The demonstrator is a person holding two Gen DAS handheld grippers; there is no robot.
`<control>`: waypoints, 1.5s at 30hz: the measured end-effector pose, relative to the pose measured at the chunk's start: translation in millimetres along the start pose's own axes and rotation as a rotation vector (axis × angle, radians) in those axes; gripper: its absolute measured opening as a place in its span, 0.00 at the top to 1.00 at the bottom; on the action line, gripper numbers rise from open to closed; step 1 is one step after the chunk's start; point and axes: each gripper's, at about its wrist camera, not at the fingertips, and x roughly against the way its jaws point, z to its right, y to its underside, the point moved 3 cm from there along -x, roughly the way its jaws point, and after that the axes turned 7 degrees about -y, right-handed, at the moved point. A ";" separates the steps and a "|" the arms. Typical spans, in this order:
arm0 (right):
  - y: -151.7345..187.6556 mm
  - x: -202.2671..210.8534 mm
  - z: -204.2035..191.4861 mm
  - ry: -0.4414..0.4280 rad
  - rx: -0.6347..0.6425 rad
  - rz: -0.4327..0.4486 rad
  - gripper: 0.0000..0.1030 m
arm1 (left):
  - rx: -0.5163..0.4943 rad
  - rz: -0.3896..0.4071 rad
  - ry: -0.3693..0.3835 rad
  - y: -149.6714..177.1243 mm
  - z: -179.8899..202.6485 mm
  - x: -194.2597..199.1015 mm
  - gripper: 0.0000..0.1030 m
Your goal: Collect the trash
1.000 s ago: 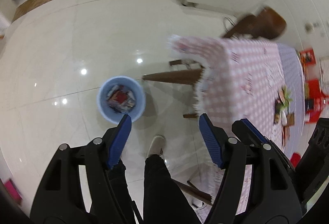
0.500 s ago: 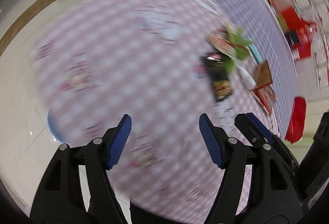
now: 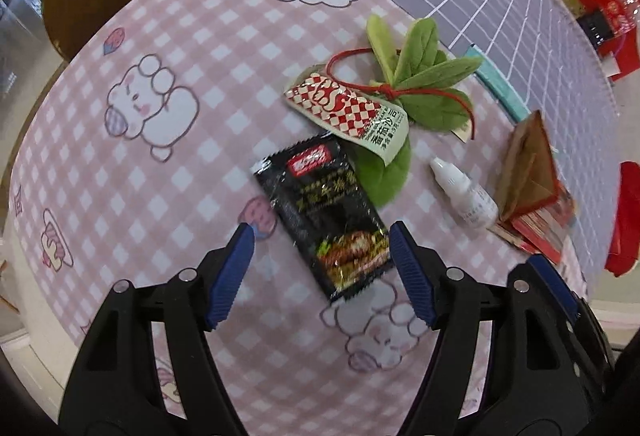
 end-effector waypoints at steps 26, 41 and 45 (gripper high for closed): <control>-30.3 -44.8 -50.9 -0.113 0.156 -0.014 0.64 | 0.039 0.067 0.082 -19.7 -18.1 14.4 0.93; -48.7 -125.4 -102.8 -0.062 0.473 -0.094 0.53 | 0.261 0.134 0.077 -16.9 -113.7 32.8 0.93; -48.9 -135.0 -106.5 -0.041 0.524 -0.110 0.53 | 0.285 0.131 0.090 -11.1 -121.8 33.0 0.93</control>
